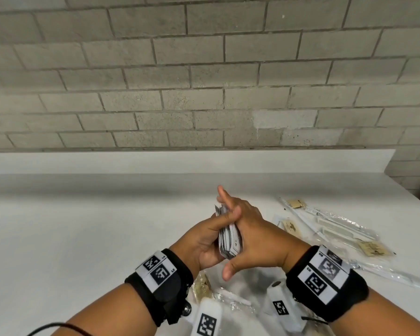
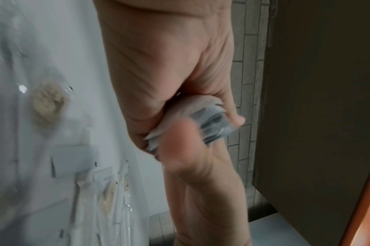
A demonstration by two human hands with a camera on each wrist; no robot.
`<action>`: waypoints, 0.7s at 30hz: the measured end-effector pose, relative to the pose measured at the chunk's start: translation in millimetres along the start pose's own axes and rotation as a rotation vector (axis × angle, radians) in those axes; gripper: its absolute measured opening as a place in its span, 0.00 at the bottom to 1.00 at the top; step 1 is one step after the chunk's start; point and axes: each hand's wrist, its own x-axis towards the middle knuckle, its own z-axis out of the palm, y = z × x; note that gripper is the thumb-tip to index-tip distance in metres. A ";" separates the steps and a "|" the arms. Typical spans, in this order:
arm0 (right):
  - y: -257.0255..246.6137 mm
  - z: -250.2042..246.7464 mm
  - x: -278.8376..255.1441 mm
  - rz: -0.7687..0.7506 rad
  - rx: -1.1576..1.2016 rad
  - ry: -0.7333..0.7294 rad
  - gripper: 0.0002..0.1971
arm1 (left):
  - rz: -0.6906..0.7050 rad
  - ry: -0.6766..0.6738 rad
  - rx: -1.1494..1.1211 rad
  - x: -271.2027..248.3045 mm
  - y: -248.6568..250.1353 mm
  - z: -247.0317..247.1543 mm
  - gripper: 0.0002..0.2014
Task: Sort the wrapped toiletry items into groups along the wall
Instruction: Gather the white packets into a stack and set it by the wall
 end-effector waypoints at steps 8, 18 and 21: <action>33.8 13.2 43.4 0.424 1.343 0.009 0.35 | 0.387 0.230 0.083 23.3 29.4 -31.5 0.37; 63.5 32.6 92.9 0.460 1.651 -0.163 0.22 | 0.473 0.245 0.497 53.5 41.6 -75.6 0.26; 76.9 41.3 101.8 0.429 1.694 -0.237 0.22 | 0.425 0.233 0.470 59.3 42.5 -92.3 0.23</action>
